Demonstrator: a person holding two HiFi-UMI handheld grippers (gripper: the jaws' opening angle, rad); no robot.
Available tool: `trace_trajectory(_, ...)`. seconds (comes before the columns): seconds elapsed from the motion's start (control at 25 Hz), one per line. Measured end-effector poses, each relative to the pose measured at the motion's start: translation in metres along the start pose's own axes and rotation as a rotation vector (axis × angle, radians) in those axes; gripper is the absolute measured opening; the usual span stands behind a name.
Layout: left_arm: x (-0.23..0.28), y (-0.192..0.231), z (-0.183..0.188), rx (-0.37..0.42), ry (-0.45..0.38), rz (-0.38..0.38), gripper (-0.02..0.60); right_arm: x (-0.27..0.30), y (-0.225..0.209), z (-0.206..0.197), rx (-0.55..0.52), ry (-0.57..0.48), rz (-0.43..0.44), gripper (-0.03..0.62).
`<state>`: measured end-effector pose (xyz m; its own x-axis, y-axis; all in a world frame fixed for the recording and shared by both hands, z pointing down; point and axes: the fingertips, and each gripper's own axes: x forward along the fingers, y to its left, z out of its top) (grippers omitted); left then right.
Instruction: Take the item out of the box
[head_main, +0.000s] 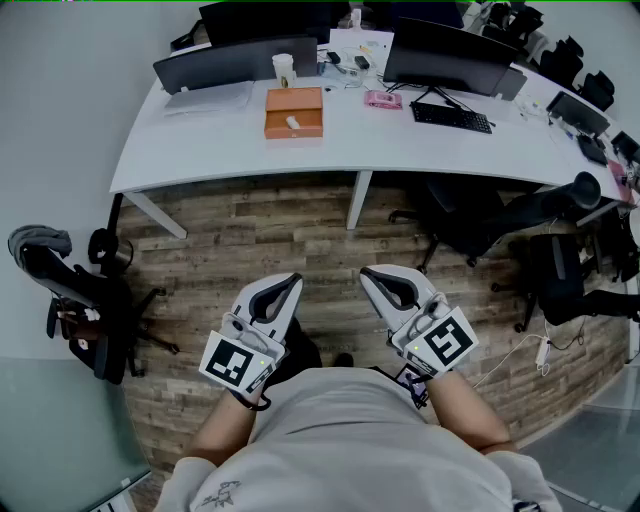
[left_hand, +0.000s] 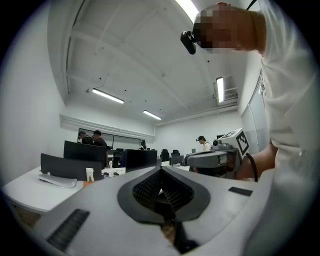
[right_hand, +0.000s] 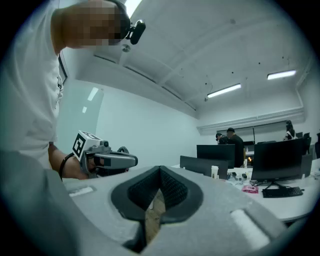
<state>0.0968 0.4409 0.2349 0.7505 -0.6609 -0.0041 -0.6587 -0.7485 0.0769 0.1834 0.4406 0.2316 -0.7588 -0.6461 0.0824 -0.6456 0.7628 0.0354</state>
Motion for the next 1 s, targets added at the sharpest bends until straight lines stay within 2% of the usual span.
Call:
trace_trajectory(0.44,0.005,0.111,-0.025,-0.015,0.036,-0.024,-0.002,0.111,-0.025,-0.02,-0.009,0.039,0.04,0.002)
trace_trajectory(0.76,-0.004,0.221,-0.006,0.002,0.057,-0.04,-0.002,0.198,-0.051,0.006,-0.027,0.048,-0.01,0.002)
trace_trajectory(1.0,-0.01,0.264,0.006,-0.008,0.042,-0.045,-0.002,0.234,-0.056,0.012,-0.015,0.06,-0.038,0.002)
